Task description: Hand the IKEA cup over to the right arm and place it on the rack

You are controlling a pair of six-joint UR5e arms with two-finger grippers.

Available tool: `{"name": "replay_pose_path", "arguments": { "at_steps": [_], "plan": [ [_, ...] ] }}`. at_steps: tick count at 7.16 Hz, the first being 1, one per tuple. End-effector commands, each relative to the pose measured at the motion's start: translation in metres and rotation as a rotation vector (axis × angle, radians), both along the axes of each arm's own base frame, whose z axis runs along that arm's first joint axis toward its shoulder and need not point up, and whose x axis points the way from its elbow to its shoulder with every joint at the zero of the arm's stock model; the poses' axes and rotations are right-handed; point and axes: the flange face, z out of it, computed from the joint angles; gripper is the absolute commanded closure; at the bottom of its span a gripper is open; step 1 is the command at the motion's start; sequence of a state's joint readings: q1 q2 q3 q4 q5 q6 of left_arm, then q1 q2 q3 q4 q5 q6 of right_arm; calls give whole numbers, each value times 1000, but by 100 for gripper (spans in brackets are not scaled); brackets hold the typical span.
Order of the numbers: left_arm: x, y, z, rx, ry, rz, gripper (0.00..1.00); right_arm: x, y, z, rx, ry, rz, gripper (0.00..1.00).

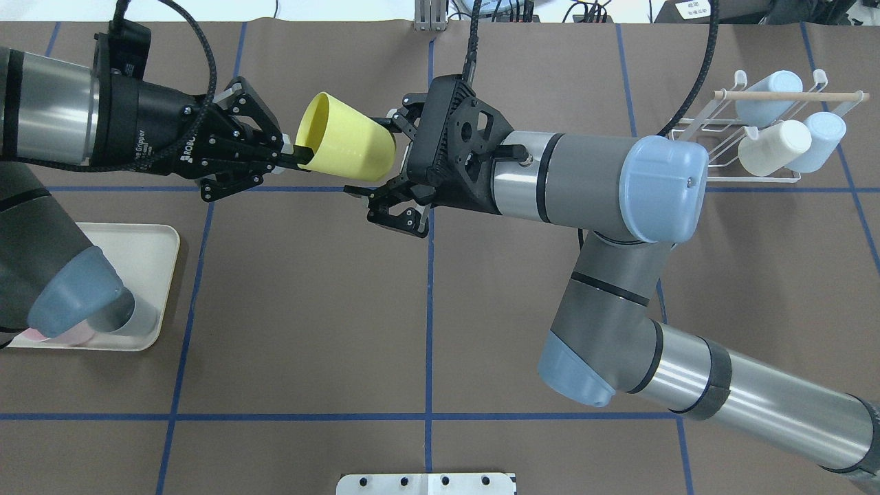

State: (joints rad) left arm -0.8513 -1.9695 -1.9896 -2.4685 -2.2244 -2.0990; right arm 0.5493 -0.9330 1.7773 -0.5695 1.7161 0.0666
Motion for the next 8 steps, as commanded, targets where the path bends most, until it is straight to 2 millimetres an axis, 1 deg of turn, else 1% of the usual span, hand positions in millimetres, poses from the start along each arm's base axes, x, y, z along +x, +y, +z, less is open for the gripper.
{"name": "replay_pose_path", "arguments": {
  "at_steps": [1,2,3,4,6,7,8],
  "plan": [
    [0,0,0,7,0,-1,100,1,-1,1,0,2,7,38],
    [0,0,0,10,-1,-1,87,2,-1,1,-2,-1,13,39],
    [0,0,0,10,-1,-1,27,2,-2,1,-2,-1,16,41],
    [0,0,0,9,-2,-1,1,2,-2,1,-3,-2,17,42],
    [-4,0,3,10,-5,-6,1,3,-5,2,-9,1,38,43],
    [-7,-2,6,4,-10,-15,1,6,-11,4,-21,13,56,43],
    [-20,-13,16,-12,-27,-52,1,12,-23,8,-39,42,79,43]
  ]
}}
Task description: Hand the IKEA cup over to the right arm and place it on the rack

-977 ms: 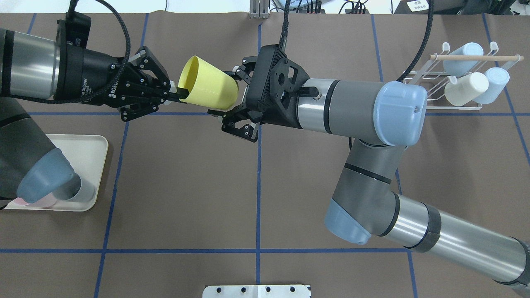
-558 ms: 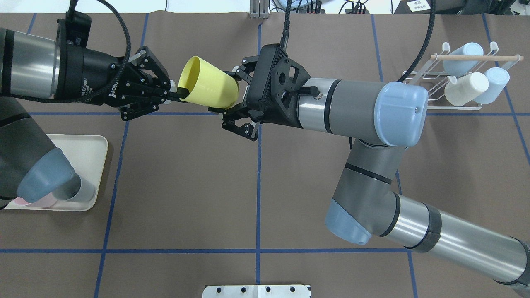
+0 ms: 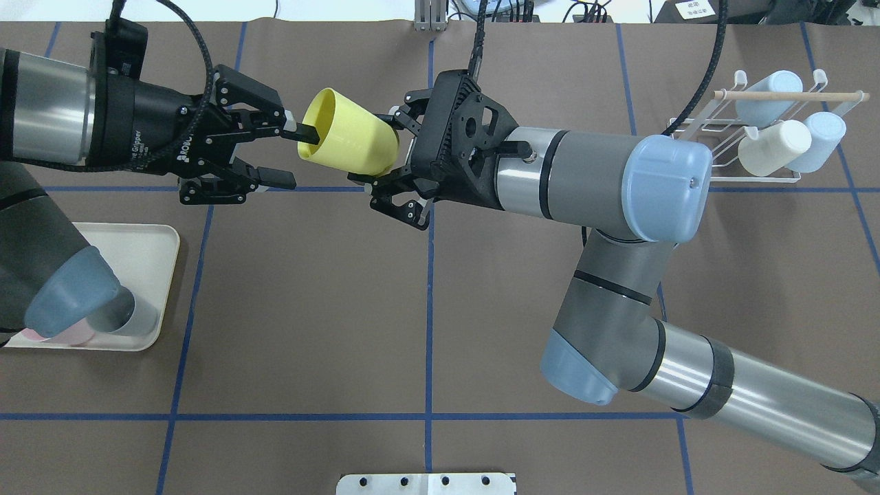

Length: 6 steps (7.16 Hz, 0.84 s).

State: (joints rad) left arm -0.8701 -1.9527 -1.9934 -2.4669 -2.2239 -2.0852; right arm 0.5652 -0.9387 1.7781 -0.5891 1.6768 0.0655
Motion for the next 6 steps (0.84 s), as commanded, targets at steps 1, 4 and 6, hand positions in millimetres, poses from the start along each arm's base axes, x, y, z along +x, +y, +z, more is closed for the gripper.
{"name": "replay_pose_path", "arguments": {
  "at_steps": [1,4,6],
  "plan": [
    [-20,-10,38,35,-74,-54,0,12,-26,7,-58,81,51,45],
    [-74,-13,159,200,-333,-128,0,48,-60,14,-165,231,127,45],
    [-118,-11,216,276,-487,-155,0,71,-68,17,-195,383,163,45]
  ]
}}
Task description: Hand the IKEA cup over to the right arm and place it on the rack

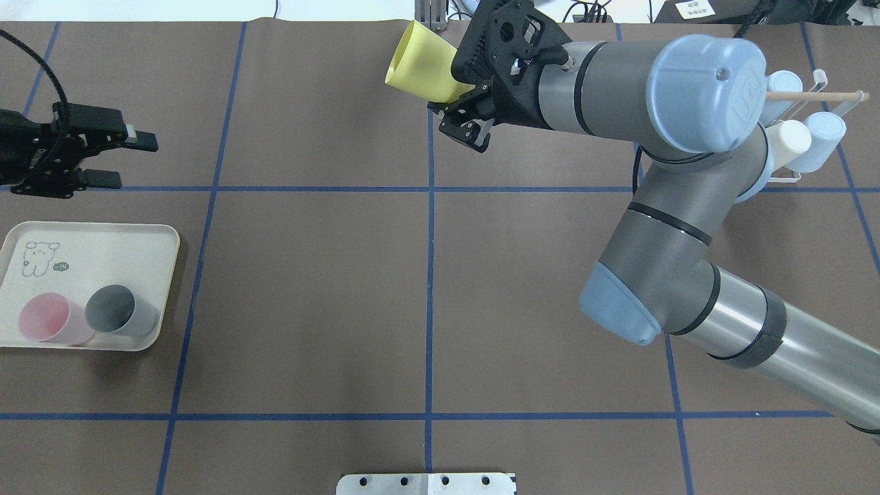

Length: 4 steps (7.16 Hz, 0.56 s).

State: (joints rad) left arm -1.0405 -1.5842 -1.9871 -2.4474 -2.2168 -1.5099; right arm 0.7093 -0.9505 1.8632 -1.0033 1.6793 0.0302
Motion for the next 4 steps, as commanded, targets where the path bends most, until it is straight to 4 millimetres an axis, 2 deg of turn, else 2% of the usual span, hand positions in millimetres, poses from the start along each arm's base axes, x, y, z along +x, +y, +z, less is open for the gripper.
{"name": "replay_pose_path", "arguments": {
  "at_steps": [1,2,3,4],
  "plan": [
    [-42,-2,55,82,-201,0,0,28,-6,5,-42,210,22,45],
    [-53,-6,69,135,-293,31,0,39,-9,13,-65,320,22,44],
    [-64,-2,87,188,-362,67,0,48,-15,22,-86,410,19,44],
    [-66,0,94,223,-385,93,0,55,-22,37,-100,517,11,43]
  ]
}}
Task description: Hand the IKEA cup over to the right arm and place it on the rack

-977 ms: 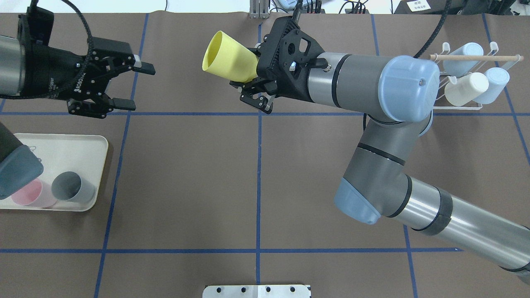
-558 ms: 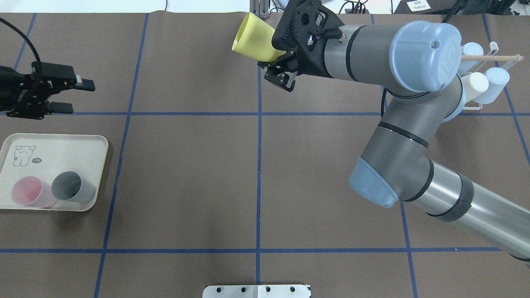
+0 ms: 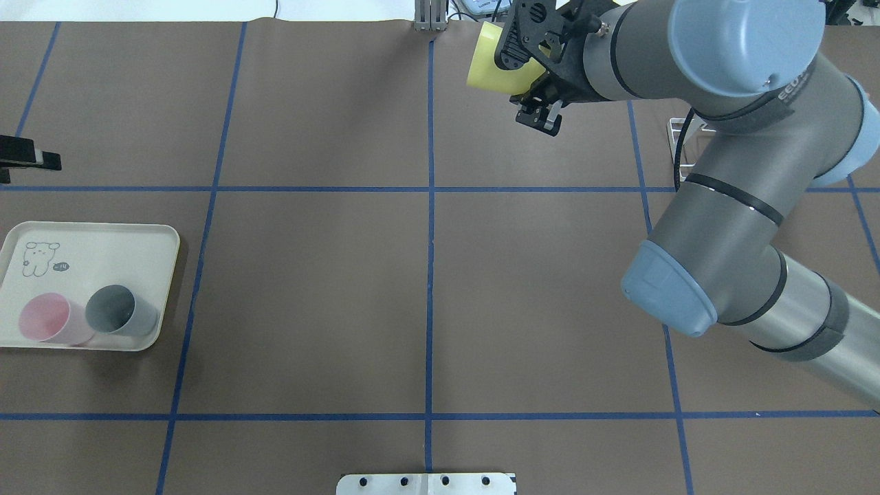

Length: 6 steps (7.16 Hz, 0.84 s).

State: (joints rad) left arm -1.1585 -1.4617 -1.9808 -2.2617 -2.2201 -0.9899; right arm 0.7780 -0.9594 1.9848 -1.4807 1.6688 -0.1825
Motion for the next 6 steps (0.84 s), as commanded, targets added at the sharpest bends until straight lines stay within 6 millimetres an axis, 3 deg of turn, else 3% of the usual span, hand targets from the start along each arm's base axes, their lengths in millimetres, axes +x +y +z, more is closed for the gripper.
{"name": "replay_pose_path", "arguments": {
  "at_steps": [1,3,6],
  "plan": [
    [-10,1,21,54,-72,45,0,21,-5,33,-16,277,-2,43],
    [-12,2,25,72,-83,63,0,52,7,57,-8,608,-32,43],
    [-12,2,25,73,-82,64,0,72,7,90,-42,988,-106,43]
  ]
}}
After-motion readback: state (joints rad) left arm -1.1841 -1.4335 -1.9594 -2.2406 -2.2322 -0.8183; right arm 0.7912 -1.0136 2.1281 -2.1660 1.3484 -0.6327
